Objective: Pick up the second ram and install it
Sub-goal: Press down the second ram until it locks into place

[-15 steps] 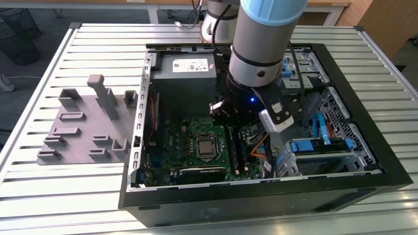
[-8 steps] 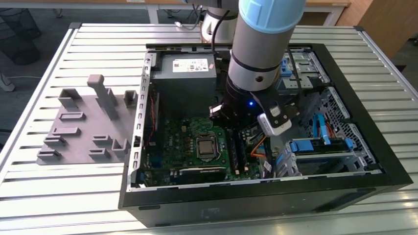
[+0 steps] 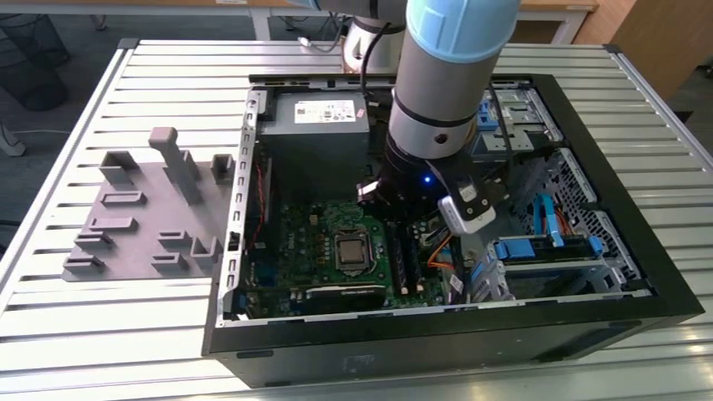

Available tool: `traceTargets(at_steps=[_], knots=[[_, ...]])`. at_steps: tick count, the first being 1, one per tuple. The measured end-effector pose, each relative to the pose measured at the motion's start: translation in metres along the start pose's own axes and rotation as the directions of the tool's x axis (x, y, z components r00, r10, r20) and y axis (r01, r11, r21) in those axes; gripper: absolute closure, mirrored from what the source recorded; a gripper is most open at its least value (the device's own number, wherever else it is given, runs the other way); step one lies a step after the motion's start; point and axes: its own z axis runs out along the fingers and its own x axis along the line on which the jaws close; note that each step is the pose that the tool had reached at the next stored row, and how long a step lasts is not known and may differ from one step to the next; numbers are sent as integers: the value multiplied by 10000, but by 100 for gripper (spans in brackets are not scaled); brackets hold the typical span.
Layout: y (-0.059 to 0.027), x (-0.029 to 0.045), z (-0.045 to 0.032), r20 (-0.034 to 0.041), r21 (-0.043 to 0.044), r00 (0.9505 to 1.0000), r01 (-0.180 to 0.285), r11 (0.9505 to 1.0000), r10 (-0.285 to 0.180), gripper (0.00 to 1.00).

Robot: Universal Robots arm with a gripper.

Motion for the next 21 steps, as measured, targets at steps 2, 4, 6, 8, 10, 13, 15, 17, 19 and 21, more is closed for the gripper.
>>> traceTargets(at_steps=[2,4,6,8,10,13,15,17,19,21], knots=[[0,0,12,-3,8,10000,0,10000,0,89],[0,0,18,-2,6,10000,0,10000,0,89],[4,-1,-8,4,-16,10000,0,10000,0,89],[1,1,-78,2,-14,10000,0,10000,0,89],[-1,3,-143,-1,-10,10000,0,10000,0,89],[-3,4,-200,-2,-7,10000,1,10000,-1,89],[-3,5,-220,-2,-6,10000,1,10000,-1,89],[-3,5,-220,-1,-9,10000,0,10000,0,89],[-3,5,-227,-2,-5,10000,0,10000,0,89],[-3,5,-228,-2,-7,10000,0,10000,0,89]])
